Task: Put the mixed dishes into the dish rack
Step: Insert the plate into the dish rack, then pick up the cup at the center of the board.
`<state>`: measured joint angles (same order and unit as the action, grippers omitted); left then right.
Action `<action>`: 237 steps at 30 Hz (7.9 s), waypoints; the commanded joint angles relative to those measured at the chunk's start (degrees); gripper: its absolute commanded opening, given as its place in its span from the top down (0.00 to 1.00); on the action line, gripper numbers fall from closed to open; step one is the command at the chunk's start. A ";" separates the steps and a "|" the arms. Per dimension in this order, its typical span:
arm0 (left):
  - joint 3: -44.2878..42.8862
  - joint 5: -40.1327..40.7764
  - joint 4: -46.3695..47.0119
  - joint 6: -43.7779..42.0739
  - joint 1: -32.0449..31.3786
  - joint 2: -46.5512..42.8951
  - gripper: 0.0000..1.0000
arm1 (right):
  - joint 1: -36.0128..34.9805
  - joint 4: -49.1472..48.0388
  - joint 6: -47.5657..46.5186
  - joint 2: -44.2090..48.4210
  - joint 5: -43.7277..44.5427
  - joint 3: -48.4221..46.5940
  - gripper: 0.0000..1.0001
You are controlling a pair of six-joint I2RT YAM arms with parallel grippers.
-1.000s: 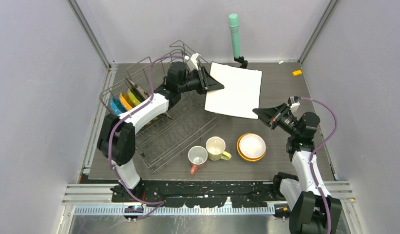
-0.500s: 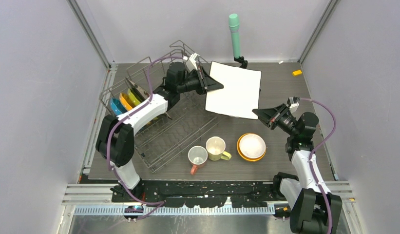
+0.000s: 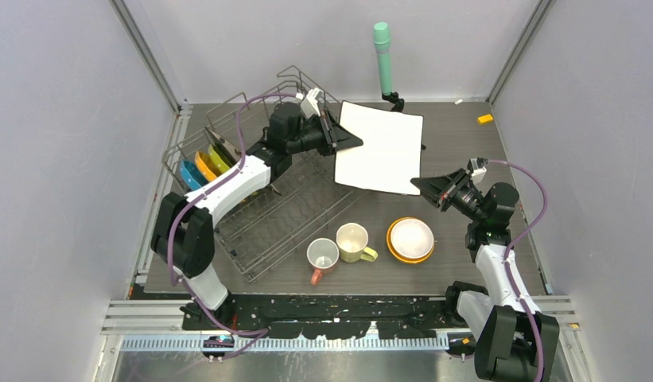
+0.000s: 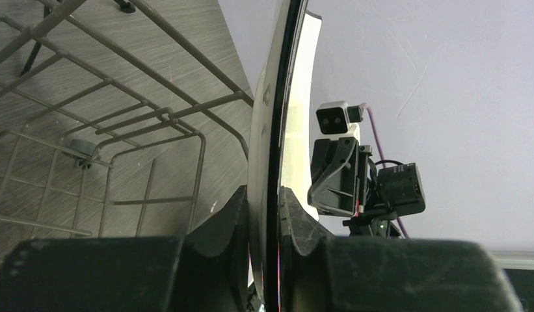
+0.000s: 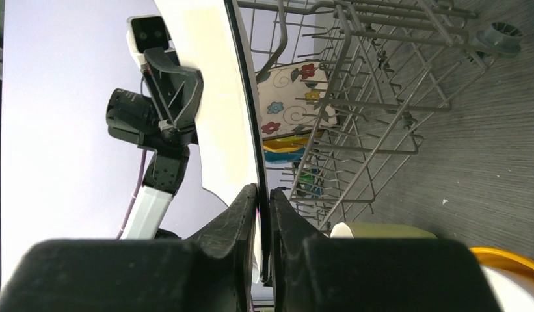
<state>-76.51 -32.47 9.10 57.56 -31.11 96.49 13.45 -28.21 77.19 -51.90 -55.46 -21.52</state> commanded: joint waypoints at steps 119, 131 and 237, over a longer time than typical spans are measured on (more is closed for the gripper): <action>-30.52 54.77 -66.19 -13.22 16.26 3.63 0.46 | -0.84 20.23 -17.01 -6.82 3.59 -9.62 0.48; -31.64 52.72 -65.08 -19.12 16.35 -0.32 0.25 | -0.89 23.20 -17.19 -4.09 3.61 -10.44 0.48; 30.88 64.99 -47.04 8.30 -42.00 -37.13 0.31 | -67.79 52.71 -26.98 2.71 67.52 -15.35 0.49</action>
<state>-48.27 27.05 -42.26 59.64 -72.51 58.39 -53.95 27.92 48.47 -52.18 12.21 -38.70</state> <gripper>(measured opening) 0.709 0.520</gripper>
